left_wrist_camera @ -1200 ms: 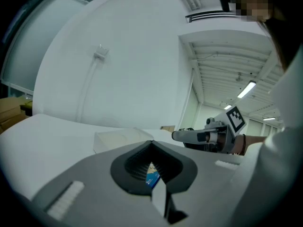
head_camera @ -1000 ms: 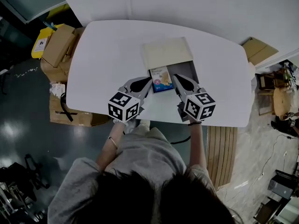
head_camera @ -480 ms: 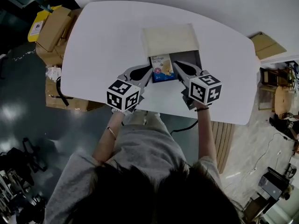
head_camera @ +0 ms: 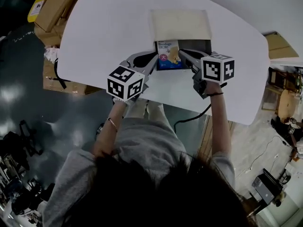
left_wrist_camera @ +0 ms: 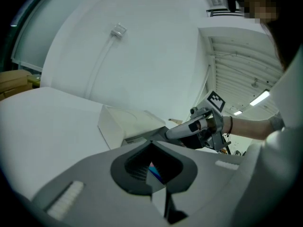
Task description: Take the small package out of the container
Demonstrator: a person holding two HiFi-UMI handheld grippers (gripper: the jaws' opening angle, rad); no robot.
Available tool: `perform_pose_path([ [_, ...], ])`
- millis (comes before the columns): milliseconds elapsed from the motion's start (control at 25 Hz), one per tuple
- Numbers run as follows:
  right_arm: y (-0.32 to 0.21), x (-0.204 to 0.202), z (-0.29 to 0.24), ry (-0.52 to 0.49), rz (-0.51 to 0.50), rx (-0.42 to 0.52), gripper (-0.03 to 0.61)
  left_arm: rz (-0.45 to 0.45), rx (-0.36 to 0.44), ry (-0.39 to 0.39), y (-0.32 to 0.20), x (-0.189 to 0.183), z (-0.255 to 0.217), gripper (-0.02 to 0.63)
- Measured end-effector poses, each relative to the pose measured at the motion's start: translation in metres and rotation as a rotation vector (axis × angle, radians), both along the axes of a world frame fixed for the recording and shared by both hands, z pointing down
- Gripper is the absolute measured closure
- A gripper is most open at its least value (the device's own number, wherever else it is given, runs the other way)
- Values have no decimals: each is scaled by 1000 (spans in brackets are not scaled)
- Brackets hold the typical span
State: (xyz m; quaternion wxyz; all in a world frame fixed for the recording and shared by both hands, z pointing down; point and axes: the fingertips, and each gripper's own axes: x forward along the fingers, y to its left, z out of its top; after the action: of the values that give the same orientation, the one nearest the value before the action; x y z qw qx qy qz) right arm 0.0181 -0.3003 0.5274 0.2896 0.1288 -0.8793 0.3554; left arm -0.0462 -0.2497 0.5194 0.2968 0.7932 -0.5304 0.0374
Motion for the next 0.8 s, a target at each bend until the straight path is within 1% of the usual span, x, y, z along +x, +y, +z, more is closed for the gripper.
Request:
perform_pose_path([
  [160, -6, 5, 17, 42, 10, -150, 566, -21, -3, 3, 0, -4, 2, 627],
  [360, -8, 4, 27, 73, -11, -295, 566, -44, -12, 9, 1, -8, 7, 627],
  [440, -8, 4, 31, 107, -20, -330, 565, -48, -14, 12, 1, -9, 9, 627],
  [480, -8, 4, 33, 126, -30, -340, 539, -50, -14, 14, 2, -9, 9, 627],
  [520, -8, 4, 34, 143, -41, -347, 501, -52, -14, 15, 2, -10, 9, 627],
  [560, -8, 4, 36, 159, -52, -353, 482, -54, -14, 17, 2, -10, 9, 627],
  [680, -9, 1, 41, 181, -68, -396, 461, -58, -16, 22, 2, -11, 10, 627],
  [800, -10, -2, 47, 196, -64, -464, 417, -62, -19, 26, 2, -10, 12, 627],
])
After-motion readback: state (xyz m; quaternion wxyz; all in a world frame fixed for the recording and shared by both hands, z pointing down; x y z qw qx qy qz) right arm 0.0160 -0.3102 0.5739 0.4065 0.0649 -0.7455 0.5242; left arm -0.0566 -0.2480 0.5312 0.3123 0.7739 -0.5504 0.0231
